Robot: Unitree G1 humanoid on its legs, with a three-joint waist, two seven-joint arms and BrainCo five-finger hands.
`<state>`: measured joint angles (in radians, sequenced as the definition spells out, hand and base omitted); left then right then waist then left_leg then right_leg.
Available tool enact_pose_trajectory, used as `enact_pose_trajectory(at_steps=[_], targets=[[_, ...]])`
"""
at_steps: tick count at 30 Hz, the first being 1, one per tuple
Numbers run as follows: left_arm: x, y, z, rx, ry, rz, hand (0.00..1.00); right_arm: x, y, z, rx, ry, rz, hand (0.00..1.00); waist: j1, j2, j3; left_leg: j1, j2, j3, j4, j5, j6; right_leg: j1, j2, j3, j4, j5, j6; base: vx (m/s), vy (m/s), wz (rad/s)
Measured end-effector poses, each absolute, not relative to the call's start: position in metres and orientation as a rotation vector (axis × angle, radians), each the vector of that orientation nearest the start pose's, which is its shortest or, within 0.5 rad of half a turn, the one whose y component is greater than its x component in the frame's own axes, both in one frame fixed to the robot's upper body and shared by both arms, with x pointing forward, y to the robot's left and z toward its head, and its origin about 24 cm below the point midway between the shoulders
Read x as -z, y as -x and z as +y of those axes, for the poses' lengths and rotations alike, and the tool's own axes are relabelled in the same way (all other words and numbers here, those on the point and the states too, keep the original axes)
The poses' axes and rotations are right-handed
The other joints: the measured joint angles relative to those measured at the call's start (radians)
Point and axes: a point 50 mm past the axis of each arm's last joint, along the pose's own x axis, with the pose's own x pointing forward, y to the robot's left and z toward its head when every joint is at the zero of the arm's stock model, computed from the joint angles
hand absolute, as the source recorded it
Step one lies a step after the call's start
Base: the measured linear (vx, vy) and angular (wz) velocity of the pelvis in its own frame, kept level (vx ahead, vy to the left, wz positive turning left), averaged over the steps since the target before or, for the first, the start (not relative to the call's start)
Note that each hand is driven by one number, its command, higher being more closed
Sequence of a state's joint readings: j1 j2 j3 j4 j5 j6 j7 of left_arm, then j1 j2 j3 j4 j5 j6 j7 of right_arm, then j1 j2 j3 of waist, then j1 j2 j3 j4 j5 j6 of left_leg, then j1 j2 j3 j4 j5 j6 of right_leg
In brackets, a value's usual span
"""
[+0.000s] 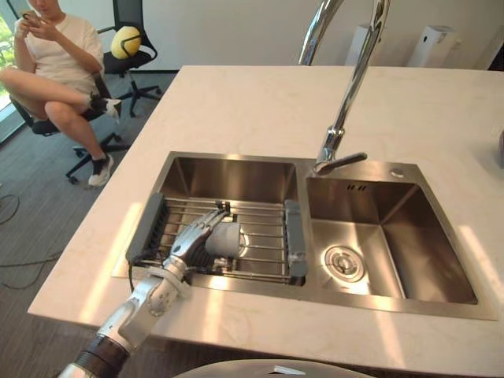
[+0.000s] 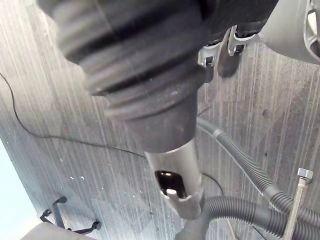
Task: Walk over to the sink, pick up the cup, carry it to the dishwasher, place the cup inside the dishwasher, then close the dishwasher door
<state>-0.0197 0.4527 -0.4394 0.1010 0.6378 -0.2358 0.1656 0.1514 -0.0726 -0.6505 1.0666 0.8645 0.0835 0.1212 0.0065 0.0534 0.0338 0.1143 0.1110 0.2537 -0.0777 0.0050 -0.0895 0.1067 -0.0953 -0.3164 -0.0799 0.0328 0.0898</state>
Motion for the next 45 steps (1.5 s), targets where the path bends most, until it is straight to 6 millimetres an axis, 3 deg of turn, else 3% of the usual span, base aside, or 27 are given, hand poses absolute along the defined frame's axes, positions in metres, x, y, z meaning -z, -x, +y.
enact_pose_trajectory(at_steps=[17, 28, 36, 45], targets=[[-0.010, -0.239, 0.129, 0.509, -1.215, -0.159, 0.00, 0.163, -0.050, -0.238, 0.934, -1.036, 0.892, 0.00, -0.010, 0.004, 0.000, 0.009, 0.003, 0.020, -0.005, -0.004, -0.008, -0.007, 0.007, 0.028, -0.007, 0.005, 0.001, -0.03, -0.004, -0.04], [-0.007, -0.254, 0.129, 0.453, -1.307, -0.072, 0.00, 0.162, -0.047, -0.243, 0.951, -1.029, 0.921, 0.00, -0.019, 0.005, 0.001, -0.010, 0.005, 0.021, -0.006, -0.002, -0.006, -0.028, 0.009, 0.037, -0.007, 0.008, -0.004, -0.03, -0.003, -0.01], [0.000, -0.265, 0.136, 0.363, -1.322, 0.013, 0.00, 0.162, -0.051, -0.244, 0.951, -1.025, 0.919, 0.00, -0.022, 0.010, 0.004, -0.019, 0.004, 0.019, -0.006, -0.002, -0.007, -0.040, 0.013, 0.068, -0.007, 0.020, -0.004, -0.04, -0.006, -0.05], [-0.001, -0.284, 0.162, 0.098, -1.365, -0.002, 0.00, 0.160, -0.052, -0.250, 0.949, -0.995, 0.925, 0.00, -0.046, 0.017, 0.025, -0.060, 0.004, 0.018, -0.006, -0.003, -0.014, -0.103, 0.027, 0.123, -0.009, 0.016, 0.003, -0.09, -0.006, -0.16]])
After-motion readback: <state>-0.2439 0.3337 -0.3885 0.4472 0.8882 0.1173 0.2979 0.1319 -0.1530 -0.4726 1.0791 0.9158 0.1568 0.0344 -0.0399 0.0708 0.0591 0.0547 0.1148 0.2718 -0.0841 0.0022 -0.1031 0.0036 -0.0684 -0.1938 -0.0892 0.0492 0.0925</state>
